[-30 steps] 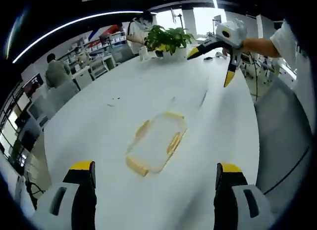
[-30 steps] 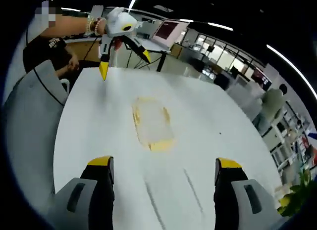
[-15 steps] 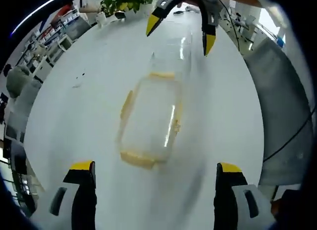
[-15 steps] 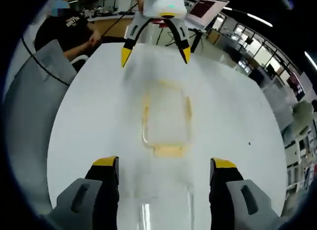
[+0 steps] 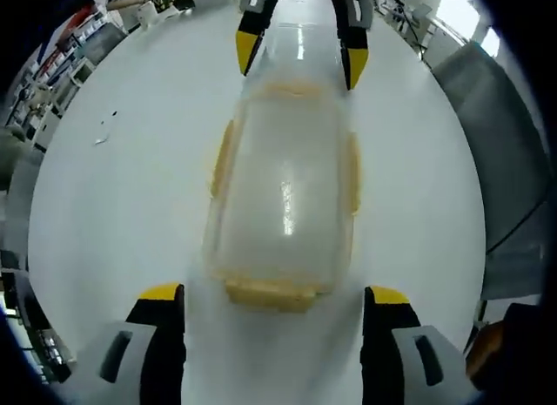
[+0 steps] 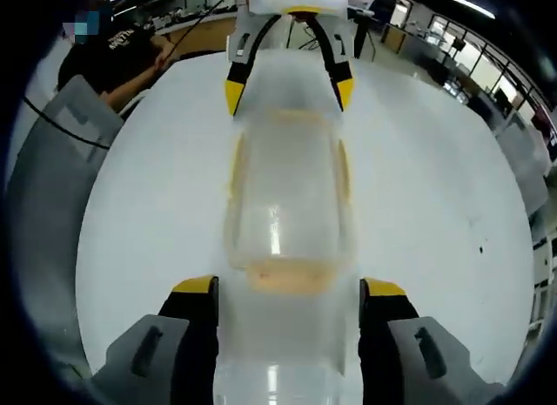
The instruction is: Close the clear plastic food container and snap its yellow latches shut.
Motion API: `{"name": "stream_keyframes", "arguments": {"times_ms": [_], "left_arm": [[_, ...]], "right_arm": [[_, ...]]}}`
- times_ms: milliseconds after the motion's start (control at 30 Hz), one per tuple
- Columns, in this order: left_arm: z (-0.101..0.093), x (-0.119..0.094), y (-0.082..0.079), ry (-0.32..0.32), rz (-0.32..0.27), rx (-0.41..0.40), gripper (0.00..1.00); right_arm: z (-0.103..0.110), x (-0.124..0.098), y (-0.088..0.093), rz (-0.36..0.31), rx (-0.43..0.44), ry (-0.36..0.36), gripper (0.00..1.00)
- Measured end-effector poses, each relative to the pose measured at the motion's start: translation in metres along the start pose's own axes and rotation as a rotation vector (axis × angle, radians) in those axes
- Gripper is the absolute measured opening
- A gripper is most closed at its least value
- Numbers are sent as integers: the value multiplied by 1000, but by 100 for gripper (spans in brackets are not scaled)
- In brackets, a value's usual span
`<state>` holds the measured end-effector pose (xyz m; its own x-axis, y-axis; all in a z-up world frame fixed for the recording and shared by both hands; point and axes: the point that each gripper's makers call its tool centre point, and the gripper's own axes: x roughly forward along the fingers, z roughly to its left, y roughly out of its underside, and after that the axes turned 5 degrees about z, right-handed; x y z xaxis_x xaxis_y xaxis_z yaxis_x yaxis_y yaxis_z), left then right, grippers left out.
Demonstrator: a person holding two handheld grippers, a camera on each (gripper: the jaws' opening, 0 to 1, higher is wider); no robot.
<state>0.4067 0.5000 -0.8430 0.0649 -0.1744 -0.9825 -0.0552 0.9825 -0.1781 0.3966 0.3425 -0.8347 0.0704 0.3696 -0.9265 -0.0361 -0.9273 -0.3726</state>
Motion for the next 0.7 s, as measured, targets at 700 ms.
{"name": "stream_keyframes", "arguments": {"times_ms": [700], "left_arm": [[-4,1,8,35,9,39,47]], "right_arm": [[7,17,-7,32,-12,-51,50]]}}
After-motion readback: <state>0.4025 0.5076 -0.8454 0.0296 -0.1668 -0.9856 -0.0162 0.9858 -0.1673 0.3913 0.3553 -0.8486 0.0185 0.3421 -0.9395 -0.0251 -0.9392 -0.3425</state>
